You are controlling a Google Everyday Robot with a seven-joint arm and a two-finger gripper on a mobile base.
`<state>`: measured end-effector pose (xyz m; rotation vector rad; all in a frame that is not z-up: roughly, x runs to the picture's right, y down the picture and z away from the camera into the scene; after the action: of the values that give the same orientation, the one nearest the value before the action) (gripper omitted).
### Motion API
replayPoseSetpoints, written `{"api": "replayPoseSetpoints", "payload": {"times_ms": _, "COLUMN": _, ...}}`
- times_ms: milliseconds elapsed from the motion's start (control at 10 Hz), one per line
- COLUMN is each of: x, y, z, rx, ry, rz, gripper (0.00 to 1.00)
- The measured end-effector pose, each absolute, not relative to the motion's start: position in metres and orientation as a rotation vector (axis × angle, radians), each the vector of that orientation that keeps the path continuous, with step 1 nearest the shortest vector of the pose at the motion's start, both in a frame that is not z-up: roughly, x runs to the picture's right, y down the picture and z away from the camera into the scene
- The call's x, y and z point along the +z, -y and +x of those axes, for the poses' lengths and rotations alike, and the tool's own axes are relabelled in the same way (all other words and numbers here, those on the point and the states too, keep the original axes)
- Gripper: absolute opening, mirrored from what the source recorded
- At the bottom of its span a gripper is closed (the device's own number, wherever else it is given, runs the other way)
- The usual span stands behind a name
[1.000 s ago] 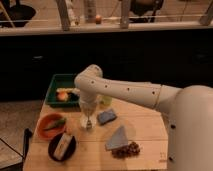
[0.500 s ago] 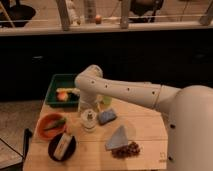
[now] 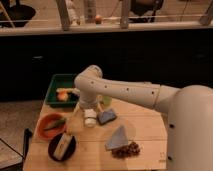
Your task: Place fork in paper cup
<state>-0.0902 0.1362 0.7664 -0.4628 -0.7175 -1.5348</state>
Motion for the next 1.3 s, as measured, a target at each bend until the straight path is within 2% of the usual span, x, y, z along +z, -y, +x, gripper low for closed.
{"api": "replayPoseSetpoints", "payload": {"times_ms": 1300, "x": 0.7624, "y": -0.1349, "z": -0.0935, "rx": -1.554, "ry": 0.712, "rz": -0.465, "gripper": 0.8}}
